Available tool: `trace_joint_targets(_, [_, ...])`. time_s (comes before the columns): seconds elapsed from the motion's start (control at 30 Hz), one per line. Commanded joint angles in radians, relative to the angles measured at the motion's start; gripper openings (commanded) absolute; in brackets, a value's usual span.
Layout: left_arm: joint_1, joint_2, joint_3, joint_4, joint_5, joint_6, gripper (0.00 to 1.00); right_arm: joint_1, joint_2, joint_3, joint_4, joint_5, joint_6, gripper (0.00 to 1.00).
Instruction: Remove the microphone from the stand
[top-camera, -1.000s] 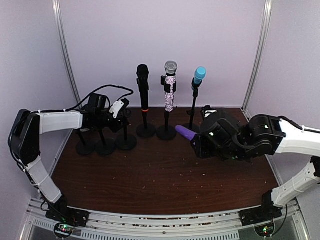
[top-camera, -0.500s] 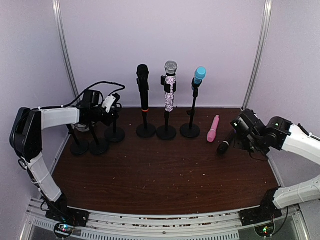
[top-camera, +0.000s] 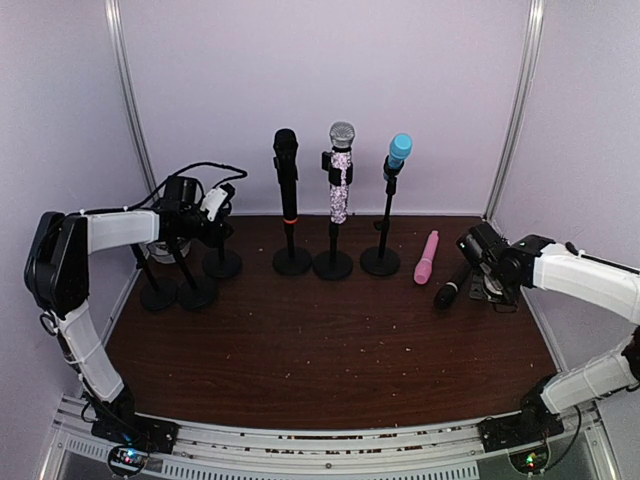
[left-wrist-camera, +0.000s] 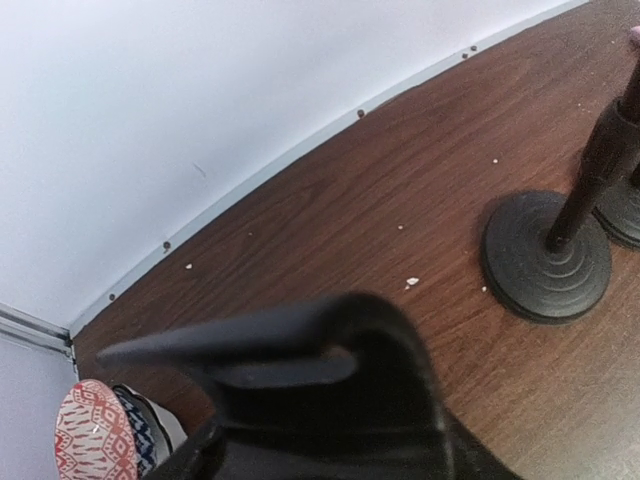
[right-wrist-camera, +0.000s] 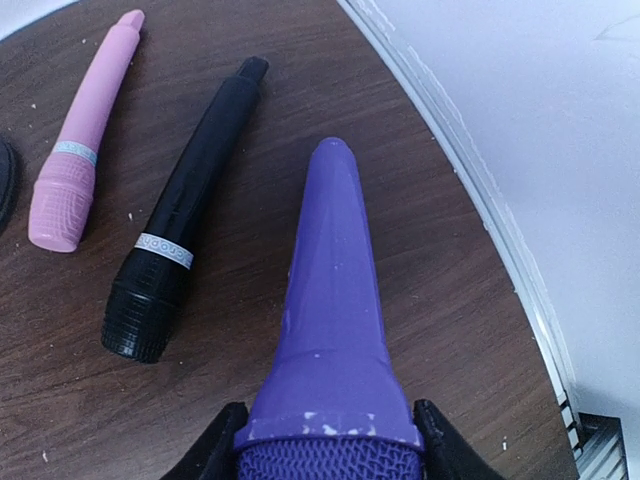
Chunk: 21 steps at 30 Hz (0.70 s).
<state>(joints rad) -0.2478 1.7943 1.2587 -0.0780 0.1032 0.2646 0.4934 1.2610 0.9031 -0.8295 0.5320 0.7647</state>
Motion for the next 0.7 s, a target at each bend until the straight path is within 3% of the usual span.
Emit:
trace_joint_targets(0.0, [0.015,-0.029,0.03,0.003,-0.001,0.007,0.7,-0.042,0.083,0.0,0.109,-0.059,-0.052,0.0])
trace_joint_targets(0.2, [0.016,-0.107,0.038,-0.076,0.09,-0.02,0.97,-0.094,0.178,0.015,0.177,-0.133,-0.101,0.01])
trace_joint_targets(0.33, [0.016,-0.164,0.056,-0.131,0.148,-0.041,0.98,-0.11,0.224,0.041,0.197,-0.159,-0.128,0.08])
trace_joint_targets(0.67, [0.016,-0.275,0.132,-0.278,0.205,-0.082,0.98,-0.14,0.285,0.076,0.229,-0.251,-0.165,0.38])
